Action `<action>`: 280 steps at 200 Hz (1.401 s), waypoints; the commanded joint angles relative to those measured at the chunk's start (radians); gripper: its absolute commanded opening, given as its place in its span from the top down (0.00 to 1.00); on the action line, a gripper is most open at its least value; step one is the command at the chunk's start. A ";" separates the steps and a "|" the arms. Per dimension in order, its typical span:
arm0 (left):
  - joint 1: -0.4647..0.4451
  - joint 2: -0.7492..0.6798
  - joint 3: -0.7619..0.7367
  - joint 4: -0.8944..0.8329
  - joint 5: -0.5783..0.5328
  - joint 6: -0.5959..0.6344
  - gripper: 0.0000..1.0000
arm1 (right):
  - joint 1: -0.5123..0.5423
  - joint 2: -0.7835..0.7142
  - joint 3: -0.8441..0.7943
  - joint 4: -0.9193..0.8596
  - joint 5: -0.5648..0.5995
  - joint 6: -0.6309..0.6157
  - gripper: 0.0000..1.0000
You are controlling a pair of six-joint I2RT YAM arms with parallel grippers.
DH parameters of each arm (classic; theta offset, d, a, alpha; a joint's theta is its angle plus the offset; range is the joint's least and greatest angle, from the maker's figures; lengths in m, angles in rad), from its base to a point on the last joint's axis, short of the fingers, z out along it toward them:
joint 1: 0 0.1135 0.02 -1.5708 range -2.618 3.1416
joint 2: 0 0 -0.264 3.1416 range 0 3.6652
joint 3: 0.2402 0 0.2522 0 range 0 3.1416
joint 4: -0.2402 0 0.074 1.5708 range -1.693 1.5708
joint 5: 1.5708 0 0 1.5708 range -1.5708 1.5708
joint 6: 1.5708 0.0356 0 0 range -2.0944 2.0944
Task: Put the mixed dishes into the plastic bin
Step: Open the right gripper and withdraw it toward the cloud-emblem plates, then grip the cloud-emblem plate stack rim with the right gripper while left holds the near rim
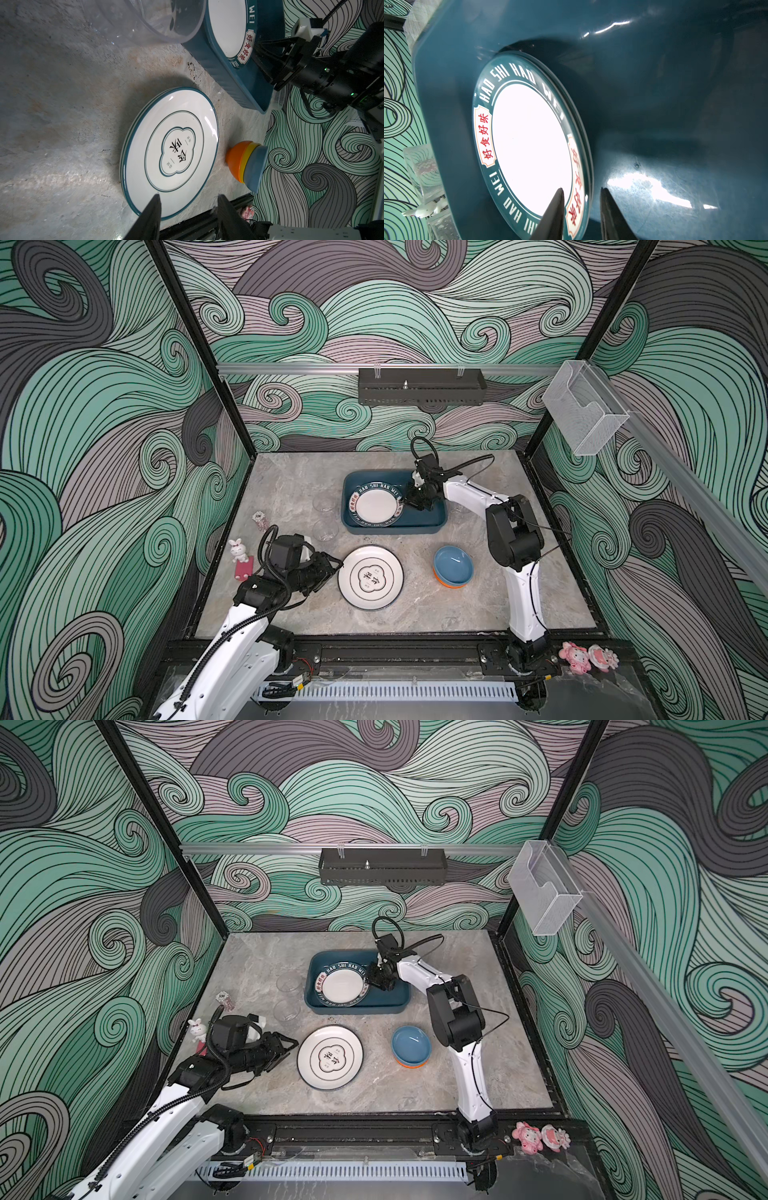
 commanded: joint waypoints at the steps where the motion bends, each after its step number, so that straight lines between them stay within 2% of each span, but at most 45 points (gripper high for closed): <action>1: 0.013 -0.008 -0.003 0.003 -0.002 -0.004 0.52 | 0.005 -0.057 0.010 -0.025 0.043 -0.024 0.66; 59: 0.014 -0.001 -0.002 -0.004 -0.014 0.016 0.52 | 0.007 -0.166 -0.059 -0.025 0.067 -0.040 0.64; 82: 0.015 0.003 0.002 -0.012 -0.015 0.025 0.46 | 0.009 -0.229 -0.098 -0.025 0.062 -0.046 0.62; 185: 0.014 0.063 0.024 -0.111 -0.031 0.091 0.41 | 0.069 -0.565 -0.377 -0.074 0.044 -0.150 0.51; 223: 0.015 0.141 0.020 -0.114 -0.022 0.120 0.41 | 0.146 -0.636 -0.447 -0.119 0.065 -0.214 0.50; 280: 0.011 0.327 0.014 -0.020 0.042 0.149 0.41 | 0.236 -0.632 -0.514 -0.125 0.099 -0.234 0.50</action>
